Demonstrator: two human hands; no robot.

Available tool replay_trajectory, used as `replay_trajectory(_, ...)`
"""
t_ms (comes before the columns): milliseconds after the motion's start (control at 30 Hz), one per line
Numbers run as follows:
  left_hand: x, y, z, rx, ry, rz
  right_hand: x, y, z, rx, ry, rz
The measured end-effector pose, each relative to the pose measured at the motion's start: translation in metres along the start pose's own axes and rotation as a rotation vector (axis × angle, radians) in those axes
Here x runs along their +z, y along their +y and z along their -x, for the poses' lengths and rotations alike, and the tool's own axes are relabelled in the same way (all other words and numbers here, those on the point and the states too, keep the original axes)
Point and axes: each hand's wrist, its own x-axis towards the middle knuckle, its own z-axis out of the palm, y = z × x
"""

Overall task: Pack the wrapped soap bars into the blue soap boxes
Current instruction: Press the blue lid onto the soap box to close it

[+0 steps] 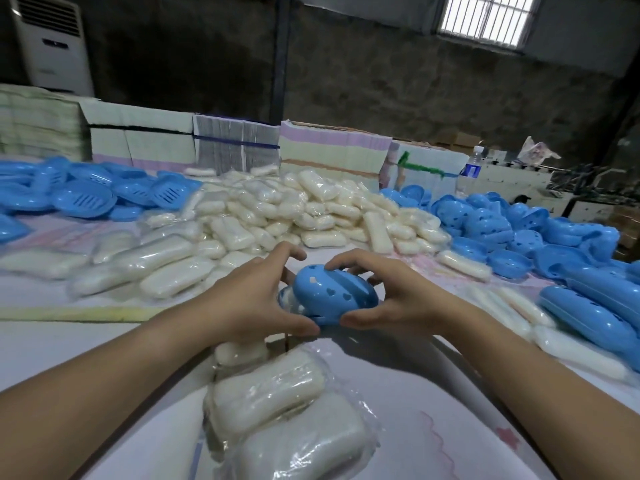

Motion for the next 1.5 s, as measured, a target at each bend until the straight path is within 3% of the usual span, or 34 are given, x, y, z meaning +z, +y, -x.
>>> replay_trajectory(533, -0.001, -0.003, -0.003, 0.004, 0.026, -0.019, 0.006, -0.002, -0.006, 0.014, -0.032, -0.035)
replay_trajectory(1000, -0.004, -0.007, -0.002, 0.106, 0.040, -0.108, 0.007, -0.014, -0.001, -0.041, -0.089, 0.122)
replay_trajectory(1200, -0.004, -0.010, -0.005, 0.073, 0.031, -0.167, 0.000, -0.009, 0.001, -0.148, 0.177, 0.262)
replay_trajectory(1500, -0.003, -0.006, -0.002, 0.217, 0.206, -0.150, -0.001, -0.012, -0.001, -0.107, 0.207, 0.287)
